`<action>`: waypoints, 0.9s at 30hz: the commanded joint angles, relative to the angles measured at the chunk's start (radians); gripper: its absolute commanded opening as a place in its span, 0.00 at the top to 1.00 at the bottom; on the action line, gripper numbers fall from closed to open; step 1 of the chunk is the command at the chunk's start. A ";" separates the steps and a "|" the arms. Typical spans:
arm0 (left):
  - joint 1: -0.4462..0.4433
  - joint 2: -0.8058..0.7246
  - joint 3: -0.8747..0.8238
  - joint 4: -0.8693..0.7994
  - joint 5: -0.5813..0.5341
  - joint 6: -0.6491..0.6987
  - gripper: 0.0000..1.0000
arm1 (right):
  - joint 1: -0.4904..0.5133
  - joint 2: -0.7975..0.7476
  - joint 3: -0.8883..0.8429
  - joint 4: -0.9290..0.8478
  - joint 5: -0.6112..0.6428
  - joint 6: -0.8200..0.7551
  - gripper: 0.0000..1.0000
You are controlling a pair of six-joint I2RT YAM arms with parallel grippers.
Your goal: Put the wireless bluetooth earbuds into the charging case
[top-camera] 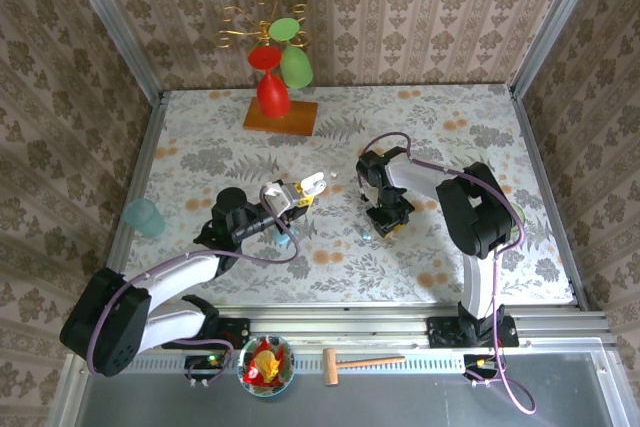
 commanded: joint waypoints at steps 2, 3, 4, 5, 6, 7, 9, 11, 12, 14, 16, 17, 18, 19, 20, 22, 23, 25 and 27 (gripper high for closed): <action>0.007 -0.007 0.010 0.014 0.006 0.026 0.96 | 0.001 -0.032 -0.044 -0.035 -0.040 0.025 0.76; 0.007 -0.006 0.011 0.014 0.005 0.025 0.96 | -0.004 -0.045 -0.046 -0.025 -0.042 0.032 0.76; 0.007 -0.004 0.010 0.017 0.005 0.025 0.96 | -0.009 -0.063 -0.049 -0.012 -0.044 0.043 0.76; 0.008 -0.003 0.010 0.018 0.005 0.025 0.96 | -0.016 -0.081 -0.055 0.000 -0.047 0.052 0.76; 0.007 0.000 0.011 0.020 0.005 0.025 0.96 | -0.024 -0.104 -0.062 0.014 -0.052 0.061 0.76; 0.007 0.003 0.013 0.023 0.006 0.025 0.96 | -0.033 -0.126 -0.070 0.031 -0.061 0.072 0.76; 0.007 0.009 0.015 0.030 0.008 0.023 0.96 | -0.047 -0.175 -0.093 0.074 -0.075 0.096 0.76; 0.008 0.020 0.020 0.040 0.013 0.021 0.96 | -0.060 -0.228 -0.120 0.129 -0.088 0.118 0.76; 0.007 0.029 0.021 0.049 0.017 0.017 0.96 | -0.061 -0.259 -0.136 0.164 -0.087 0.133 0.76; 0.004 0.047 0.028 0.067 0.027 0.011 0.96 | -0.061 -0.321 -0.174 0.243 -0.096 0.166 0.75; -0.004 0.068 0.038 0.080 0.034 0.009 0.96 | -0.061 -0.406 -0.218 0.339 -0.111 0.209 0.75; -0.008 0.077 0.044 0.083 0.035 0.008 0.96 | -0.061 -0.441 -0.239 0.375 -0.117 0.233 0.75; -0.013 0.088 0.052 0.088 0.037 0.009 0.96 | -0.061 -0.481 -0.259 0.426 -0.118 0.258 0.75; -0.018 0.098 0.058 0.092 0.039 0.006 0.96 | -0.061 -0.522 -0.280 0.473 -0.123 0.284 0.75; -0.021 0.109 0.064 0.098 0.040 0.006 0.96 | -0.061 -0.554 -0.299 0.519 -0.127 0.305 0.75; -0.028 0.134 0.080 0.107 0.040 0.003 0.96 | -0.059 -0.630 -0.335 0.597 -0.136 0.349 0.75; -0.030 0.146 0.086 0.110 0.038 -0.001 0.96 | -0.057 -0.656 -0.349 0.634 -0.136 0.365 0.75; -0.034 0.165 0.108 0.104 0.037 -0.014 0.96 | -0.055 -0.713 -0.377 0.701 -0.153 0.398 0.75; -0.042 0.179 0.131 0.093 0.034 -0.015 0.96 | -0.050 -0.769 -0.410 0.787 -0.180 0.428 0.75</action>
